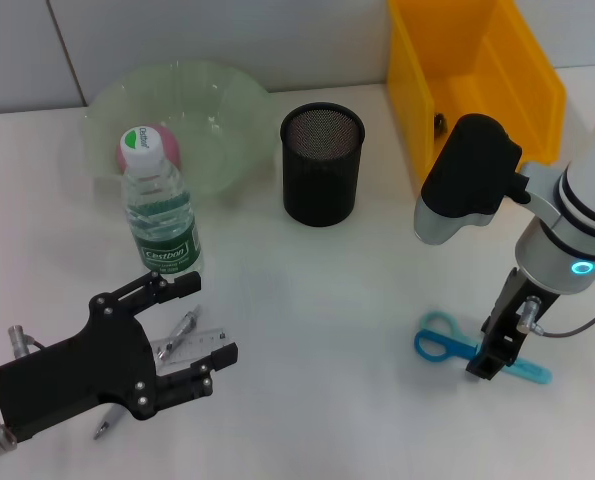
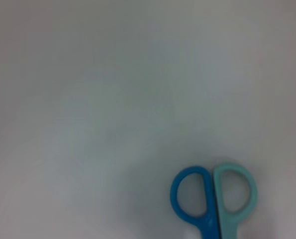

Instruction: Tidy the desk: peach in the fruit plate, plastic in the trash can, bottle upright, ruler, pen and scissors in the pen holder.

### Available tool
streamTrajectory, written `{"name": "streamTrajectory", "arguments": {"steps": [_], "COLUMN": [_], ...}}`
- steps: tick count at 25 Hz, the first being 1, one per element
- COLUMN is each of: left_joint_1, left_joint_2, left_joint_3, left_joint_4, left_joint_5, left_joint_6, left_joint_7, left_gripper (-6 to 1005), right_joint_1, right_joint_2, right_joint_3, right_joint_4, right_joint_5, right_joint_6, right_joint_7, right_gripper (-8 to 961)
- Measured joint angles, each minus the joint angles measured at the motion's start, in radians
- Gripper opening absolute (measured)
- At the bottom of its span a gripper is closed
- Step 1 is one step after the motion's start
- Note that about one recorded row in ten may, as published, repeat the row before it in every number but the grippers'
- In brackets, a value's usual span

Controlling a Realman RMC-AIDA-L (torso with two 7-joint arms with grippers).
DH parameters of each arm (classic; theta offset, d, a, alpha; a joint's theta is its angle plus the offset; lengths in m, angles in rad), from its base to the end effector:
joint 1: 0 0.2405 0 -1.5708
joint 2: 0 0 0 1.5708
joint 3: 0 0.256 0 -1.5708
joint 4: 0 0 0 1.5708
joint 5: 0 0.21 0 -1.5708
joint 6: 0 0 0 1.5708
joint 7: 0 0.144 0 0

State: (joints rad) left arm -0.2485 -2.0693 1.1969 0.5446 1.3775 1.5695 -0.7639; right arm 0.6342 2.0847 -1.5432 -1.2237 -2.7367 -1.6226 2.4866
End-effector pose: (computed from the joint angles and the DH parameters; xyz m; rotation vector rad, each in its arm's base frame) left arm -0.2772 0.2509 -0.0340 -2.5937 -0.1222 -0.9489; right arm 0.2072 0.3349 -0.0261 -2.6459 0.7702 -0.9436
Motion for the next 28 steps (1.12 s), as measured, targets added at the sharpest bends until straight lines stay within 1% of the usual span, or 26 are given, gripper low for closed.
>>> {"name": "streamTrajectory", "arguments": {"steps": [17,19,25,28], "left_joint_1": [0.000,0.000,0.000,0.000], "left_joint_2": [0.000,0.000,0.000,0.000], "left_joint_3": [0.001,-0.002,-0.005,-0.005], "left_joint_4": [0.000,0.000,0.000,0.000], "left_joint_5": [0.000,0.000,0.000,0.000], "left_joint_6": [0.004,0.007,0.014,0.016], "left_joint_7": [-0.003,-0.004,-0.006,-0.007], "left_gripper": [800,800,800,800], "right_joint_1": [-0.001,-0.001,0.014,0.015], "right_joint_2": [0.000,-0.001,-0.002,-0.002], "right_joint_3": [0.009,0.007,0.006,0.004], "right_joint_4": [0.003,0.003,0.039,0.044], "right_joint_5": [0.008,0.008,0.008,0.008], "right_joint_6": [0.012,0.012,0.019,0.024], "right_joint_7": [0.000,0.000,0.000,0.000], "right_gripper": [500,450,448,413]}}
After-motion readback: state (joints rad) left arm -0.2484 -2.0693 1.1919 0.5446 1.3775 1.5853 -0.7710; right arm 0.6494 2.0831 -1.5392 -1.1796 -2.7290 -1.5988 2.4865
